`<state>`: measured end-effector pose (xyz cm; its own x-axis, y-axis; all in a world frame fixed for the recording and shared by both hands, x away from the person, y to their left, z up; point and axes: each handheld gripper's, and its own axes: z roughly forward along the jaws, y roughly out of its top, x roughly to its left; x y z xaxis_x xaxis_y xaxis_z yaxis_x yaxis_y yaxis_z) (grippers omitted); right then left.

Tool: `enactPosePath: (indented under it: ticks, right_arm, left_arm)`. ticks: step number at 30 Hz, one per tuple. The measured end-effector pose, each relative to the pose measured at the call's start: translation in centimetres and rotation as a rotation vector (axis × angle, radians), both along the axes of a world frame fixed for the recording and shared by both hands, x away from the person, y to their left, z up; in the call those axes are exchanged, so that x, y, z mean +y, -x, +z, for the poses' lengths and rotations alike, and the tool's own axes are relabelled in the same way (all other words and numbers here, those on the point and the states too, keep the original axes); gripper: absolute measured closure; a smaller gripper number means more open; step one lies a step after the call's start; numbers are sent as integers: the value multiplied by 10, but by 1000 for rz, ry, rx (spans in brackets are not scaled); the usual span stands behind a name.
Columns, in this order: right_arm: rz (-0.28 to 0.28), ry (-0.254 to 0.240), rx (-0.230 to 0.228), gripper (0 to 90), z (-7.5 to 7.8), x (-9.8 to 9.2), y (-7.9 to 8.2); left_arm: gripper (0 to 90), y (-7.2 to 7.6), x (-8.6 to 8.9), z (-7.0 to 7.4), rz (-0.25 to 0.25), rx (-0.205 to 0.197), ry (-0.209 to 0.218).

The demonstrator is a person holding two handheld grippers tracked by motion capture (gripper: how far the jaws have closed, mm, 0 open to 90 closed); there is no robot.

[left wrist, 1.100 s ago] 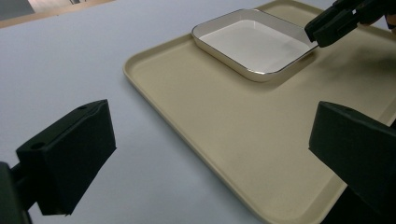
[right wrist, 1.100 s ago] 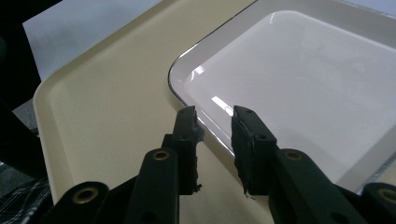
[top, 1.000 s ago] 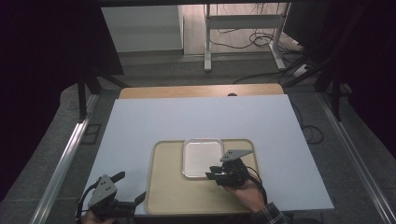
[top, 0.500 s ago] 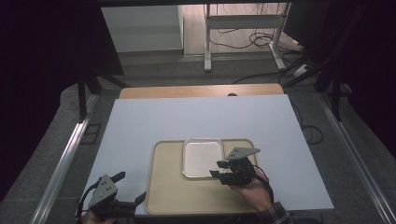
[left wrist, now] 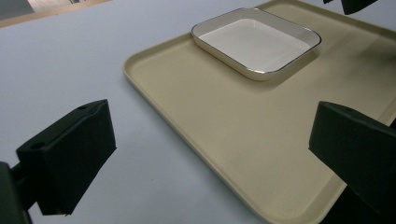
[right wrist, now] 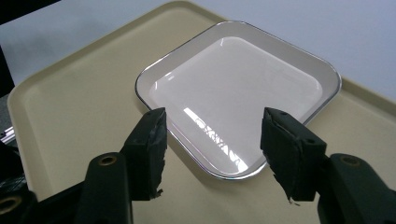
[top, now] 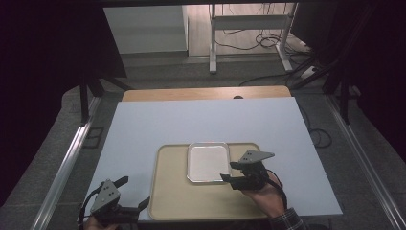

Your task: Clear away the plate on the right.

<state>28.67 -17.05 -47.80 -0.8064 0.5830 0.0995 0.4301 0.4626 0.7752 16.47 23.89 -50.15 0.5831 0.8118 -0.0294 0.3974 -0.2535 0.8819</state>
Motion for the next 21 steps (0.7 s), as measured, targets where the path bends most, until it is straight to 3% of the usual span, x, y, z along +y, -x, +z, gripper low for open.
enactPosePath:
  ticks: [21]
  right_arm:
    - [-28, -23, -42, 322, 4, -23, 6]
  left_arm:
    - [2, 0, -1, 0, 0, -2, -7]
